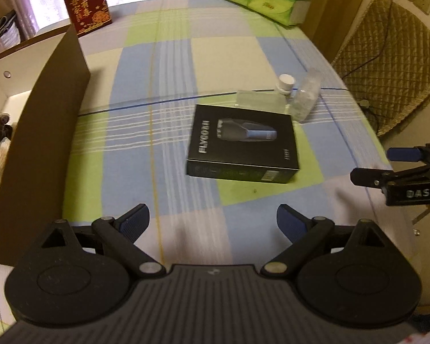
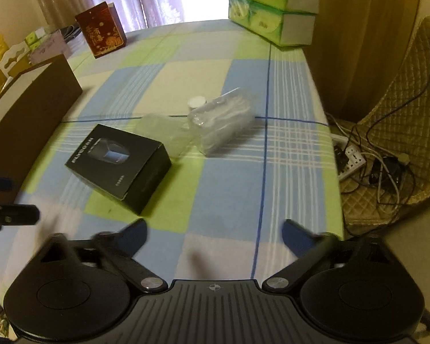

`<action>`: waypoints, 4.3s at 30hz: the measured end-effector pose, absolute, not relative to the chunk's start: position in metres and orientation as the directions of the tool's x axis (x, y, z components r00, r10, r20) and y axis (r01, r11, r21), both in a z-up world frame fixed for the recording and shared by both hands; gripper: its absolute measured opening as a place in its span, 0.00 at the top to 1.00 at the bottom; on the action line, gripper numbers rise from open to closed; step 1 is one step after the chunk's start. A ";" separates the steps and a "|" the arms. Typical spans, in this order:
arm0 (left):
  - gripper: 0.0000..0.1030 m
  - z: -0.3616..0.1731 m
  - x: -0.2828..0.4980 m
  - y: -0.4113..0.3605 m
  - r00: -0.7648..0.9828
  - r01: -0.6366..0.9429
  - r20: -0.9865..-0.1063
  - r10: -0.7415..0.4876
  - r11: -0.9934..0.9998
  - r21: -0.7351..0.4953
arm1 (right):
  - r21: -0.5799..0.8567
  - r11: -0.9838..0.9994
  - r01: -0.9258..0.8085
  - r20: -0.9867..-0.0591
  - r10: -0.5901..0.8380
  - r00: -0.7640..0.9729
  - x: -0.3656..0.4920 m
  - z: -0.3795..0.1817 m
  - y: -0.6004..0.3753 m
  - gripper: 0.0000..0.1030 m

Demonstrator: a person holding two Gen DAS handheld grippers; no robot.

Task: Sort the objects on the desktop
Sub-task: 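Reach the right tool toward the black Flyco shaver box, then grasp the black Flyco shaver box with the right tool while the left tool grasps the clear plastic cup, then lift the shaver box and clear cup and carry both over the box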

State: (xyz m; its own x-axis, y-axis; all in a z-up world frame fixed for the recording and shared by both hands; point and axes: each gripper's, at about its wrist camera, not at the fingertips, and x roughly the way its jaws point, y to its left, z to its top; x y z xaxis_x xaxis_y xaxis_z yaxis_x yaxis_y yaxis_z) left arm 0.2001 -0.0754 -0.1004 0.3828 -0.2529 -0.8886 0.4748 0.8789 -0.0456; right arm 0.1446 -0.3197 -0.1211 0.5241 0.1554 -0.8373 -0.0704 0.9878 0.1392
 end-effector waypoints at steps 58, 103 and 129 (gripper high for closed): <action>0.09 -0.114 0.269 -0.055 0.378 0.493 -0.902 -0.209 0.870 0.005 | 0.000 0.833 -0.553 -0.811 0.323 0.488 0.113 -0.135 -0.277 0.08; 0.32 -0.182 0.324 -0.203 0.250 0.755 -0.911 -0.329 0.655 -0.029 | -0.006 0.995 -0.100 -0.879 0.042 0.475 0.140 -0.145 -0.327 0.23; 0.32 -0.147 0.251 -0.082 0.292 0.631 -0.898 -0.330 0.772 -0.079 | -0.014 0.970 -0.243 -0.881 0.103 0.462 0.143 -0.136 -0.279 0.26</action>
State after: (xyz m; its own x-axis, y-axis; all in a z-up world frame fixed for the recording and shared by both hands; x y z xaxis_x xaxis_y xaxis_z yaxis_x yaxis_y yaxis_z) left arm 0.2513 -0.0820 -0.1472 0.2916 -0.3305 -0.8976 0.6310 0.7718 -0.0791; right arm 0.1426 -0.2793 -0.1355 0.4623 0.1028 -0.8807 -0.2428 0.9700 -0.0143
